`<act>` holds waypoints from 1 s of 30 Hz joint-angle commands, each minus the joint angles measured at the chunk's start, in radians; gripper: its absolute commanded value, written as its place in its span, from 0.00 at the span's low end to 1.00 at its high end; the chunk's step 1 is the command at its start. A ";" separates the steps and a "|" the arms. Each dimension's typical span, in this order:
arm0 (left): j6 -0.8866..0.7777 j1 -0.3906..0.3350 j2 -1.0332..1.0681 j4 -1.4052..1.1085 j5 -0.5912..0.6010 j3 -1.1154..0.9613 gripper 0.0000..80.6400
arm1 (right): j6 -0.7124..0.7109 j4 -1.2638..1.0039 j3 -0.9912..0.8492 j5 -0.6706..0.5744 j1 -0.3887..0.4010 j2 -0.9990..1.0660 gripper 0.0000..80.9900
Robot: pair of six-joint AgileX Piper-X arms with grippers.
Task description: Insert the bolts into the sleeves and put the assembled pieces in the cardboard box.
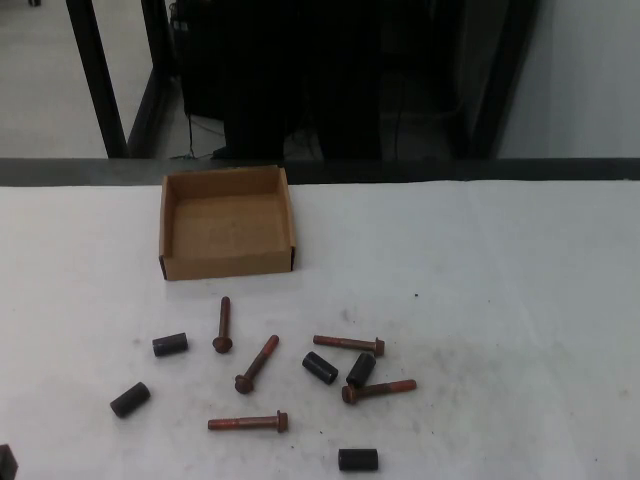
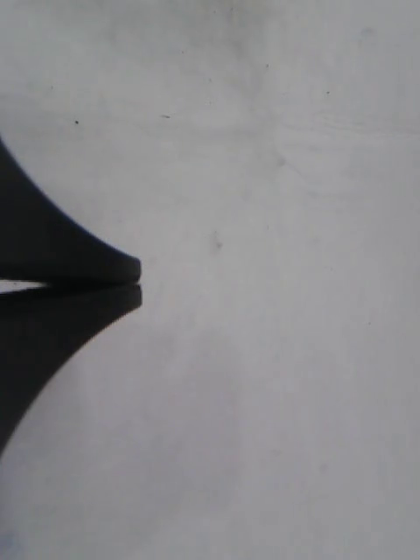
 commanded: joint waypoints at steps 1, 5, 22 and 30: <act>-0.001 0.003 0.002 0.001 0.007 -0.010 0.01 | -0.003 0.001 -0.010 -0.001 -0.004 -0.002 0.00; -0.001 0.003 0.002 0.017 0.074 -0.010 0.01 | -0.003 0.001 -0.010 -0.001 -0.004 -0.002 0.00; -0.001 0.003 0.002 0.023 0.132 -0.010 0.01 | -0.003 -0.002 -0.010 -0.001 -0.004 -0.002 0.00; -0.001 0.003 0.002 0.023 0.132 -0.010 0.01 | -0.003 -0.002 -0.010 -0.001 -0.004 -0.002 0.00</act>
